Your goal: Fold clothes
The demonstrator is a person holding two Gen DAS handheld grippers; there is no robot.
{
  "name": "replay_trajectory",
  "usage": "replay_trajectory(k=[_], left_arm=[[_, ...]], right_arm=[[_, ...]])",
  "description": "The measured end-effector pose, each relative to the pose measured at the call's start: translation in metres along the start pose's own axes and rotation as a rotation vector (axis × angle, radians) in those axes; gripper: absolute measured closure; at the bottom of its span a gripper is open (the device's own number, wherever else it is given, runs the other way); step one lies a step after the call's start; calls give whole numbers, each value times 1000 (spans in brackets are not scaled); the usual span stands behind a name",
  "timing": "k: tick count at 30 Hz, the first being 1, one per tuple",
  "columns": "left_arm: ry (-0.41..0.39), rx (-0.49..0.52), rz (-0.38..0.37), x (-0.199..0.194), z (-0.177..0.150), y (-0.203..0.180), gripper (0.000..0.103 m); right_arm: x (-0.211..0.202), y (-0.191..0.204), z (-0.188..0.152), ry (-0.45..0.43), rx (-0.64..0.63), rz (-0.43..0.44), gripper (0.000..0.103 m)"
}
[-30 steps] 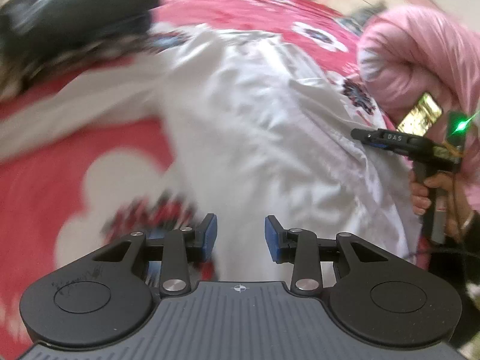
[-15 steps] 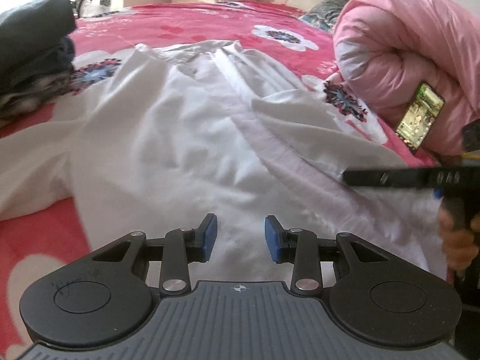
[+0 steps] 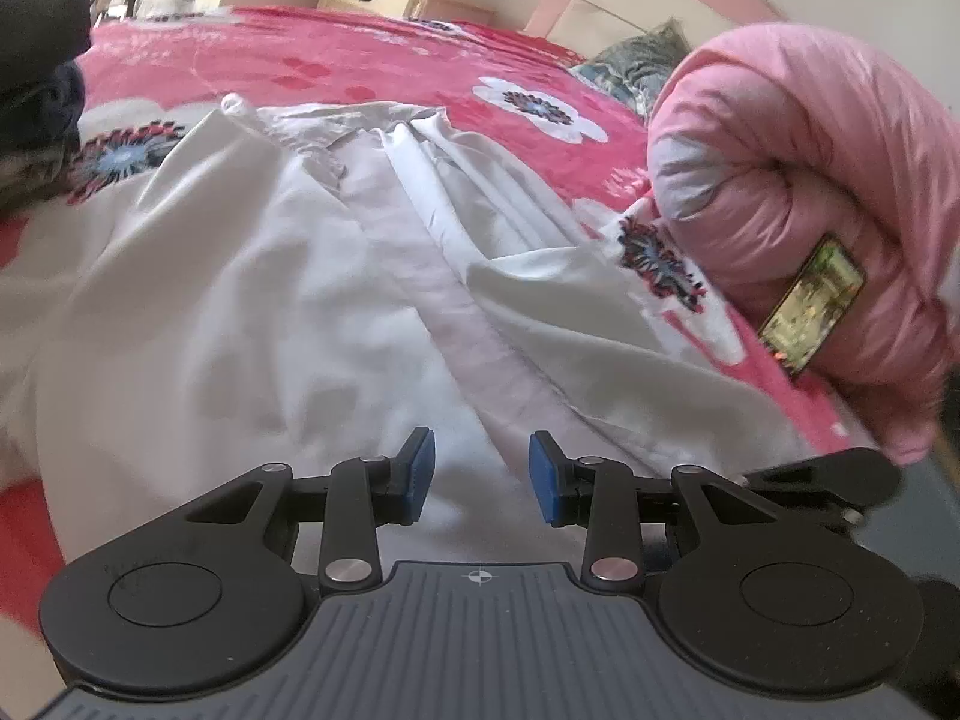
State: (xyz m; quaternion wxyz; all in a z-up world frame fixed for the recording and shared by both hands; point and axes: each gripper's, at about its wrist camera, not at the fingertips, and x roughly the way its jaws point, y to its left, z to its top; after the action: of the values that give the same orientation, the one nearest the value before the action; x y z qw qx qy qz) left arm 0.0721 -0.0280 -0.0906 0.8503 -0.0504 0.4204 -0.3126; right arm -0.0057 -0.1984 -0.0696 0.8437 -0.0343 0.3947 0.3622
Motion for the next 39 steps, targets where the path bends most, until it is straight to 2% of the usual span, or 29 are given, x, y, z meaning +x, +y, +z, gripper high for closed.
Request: replay_trajectory(k=[4, 7, 13, 17, 19, 27, 30, 33, 35, 39], left_arm=[[-2, 1, 18, 6, -7, 9, 74], [-14, -10, 5, 6, -12, 16, 75], [-69, -42, -50, 3, -21, 30, 75], [-92, -4, -53, 2, -26, 29, 75], [-97, 5, -54, 2, -27, 29, 75], [-112, 3, -68, 3, -31, 33, 75], [-119, 1, -71, 3, -33, 34, 75], [-117, 0, -71, 4, -33, 34, 74], [-117, -3, -70, 3, -33, 34, 74], [-118, -11, -68, 2, -32, 34, 73]], right_arm=[[3, 19, 1, 23, -115, 12, 64], [-4, 10, 4, 24, -75, 55, 64], [-6, -56, 16, -25, 309, 128, 63], [11, -83, 16, 16, 467, 164, 65], [20, -88, 16, 50, 494, 173, 70], [33, -84, 21, 107, 466, 159, 79], [35, -75, 26, 128, 418, 132, 83], [39, -64, 33, 145, 349, 101, 91], [39, -57, 34, 142, 316, 81, 100], [30, -46, 32, 89, 297, 28, 101]])
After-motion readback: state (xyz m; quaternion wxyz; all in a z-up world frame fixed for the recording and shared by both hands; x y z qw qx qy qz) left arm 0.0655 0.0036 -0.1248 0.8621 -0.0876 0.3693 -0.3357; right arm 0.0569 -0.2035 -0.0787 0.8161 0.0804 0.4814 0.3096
